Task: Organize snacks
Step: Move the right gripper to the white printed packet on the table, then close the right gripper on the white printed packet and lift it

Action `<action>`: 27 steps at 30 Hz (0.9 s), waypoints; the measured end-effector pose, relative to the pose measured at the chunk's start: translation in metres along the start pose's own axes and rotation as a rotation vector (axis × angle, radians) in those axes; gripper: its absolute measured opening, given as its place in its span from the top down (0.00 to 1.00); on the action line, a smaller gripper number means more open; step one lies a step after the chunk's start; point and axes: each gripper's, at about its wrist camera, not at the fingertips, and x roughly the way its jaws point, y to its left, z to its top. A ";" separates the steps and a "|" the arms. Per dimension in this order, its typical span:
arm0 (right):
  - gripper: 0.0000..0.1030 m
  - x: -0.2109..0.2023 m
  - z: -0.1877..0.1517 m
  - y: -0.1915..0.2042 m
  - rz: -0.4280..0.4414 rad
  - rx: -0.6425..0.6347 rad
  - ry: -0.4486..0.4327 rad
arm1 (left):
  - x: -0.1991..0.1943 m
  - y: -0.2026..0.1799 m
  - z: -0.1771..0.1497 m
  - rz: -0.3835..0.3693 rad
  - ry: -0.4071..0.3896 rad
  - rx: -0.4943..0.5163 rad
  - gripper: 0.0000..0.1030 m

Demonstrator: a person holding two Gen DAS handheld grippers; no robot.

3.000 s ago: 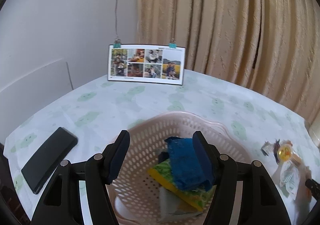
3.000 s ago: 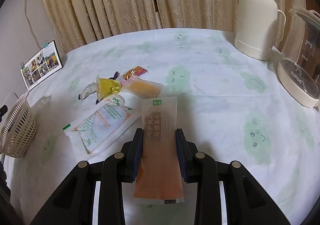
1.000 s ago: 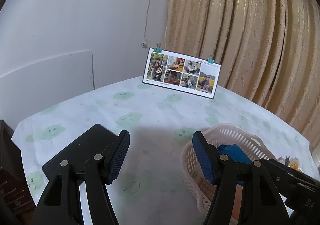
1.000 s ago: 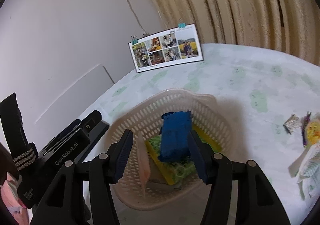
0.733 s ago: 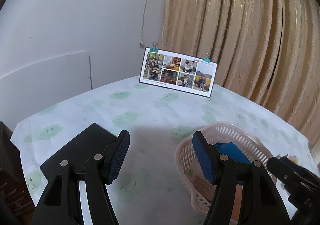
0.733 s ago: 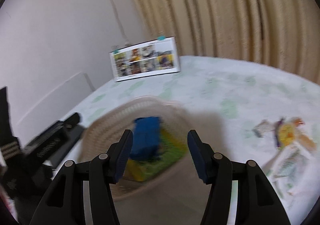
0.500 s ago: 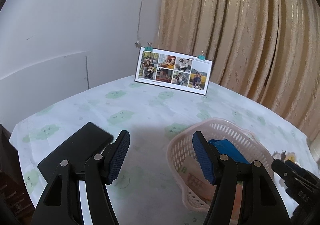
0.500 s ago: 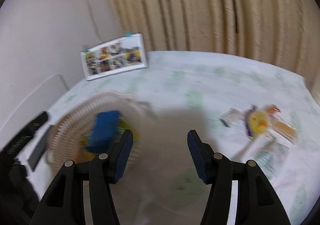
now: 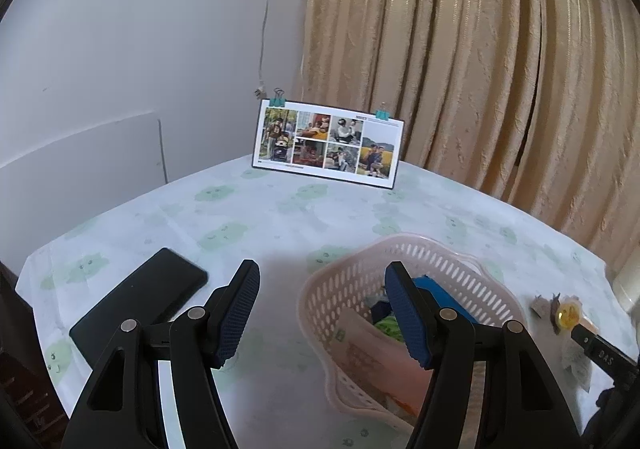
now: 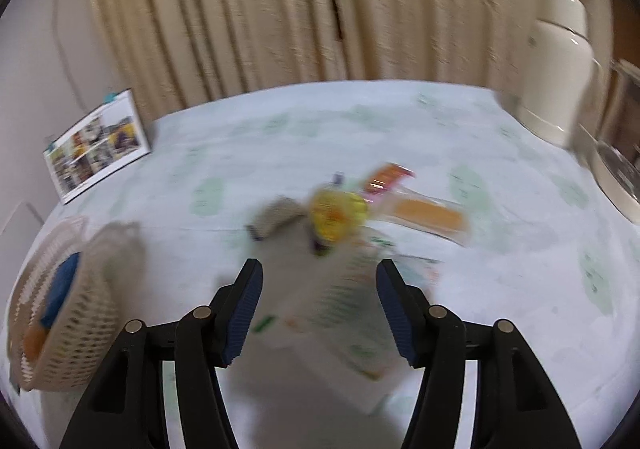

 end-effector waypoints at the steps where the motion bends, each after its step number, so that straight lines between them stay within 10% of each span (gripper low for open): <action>1: 0.39 0.001 0.000 -0.005 -0.009 0.014 0.006 | -0.001 -0.002 0.000 -0.003 -0.001 0.005 0.36; 18: 0.05 0.036 0.003 -0.035 -0.003 0.055 0.141 | -0.012 -0.035 -0.001 -0.059 -0.006 0.072 0.36; 23: 0.09 0.040 0.002 -0.029 -0.026 -0.023 0.155 | -0.015 -0.049 -0.002 -0.076 -0.010 0.102 0.36; 27: 0.33 0.037 0.001 -0.028 -0.067 -0.076 0.146 | -0.016 -0.059 -0.003 -0.090 -0.007 0.122 0.36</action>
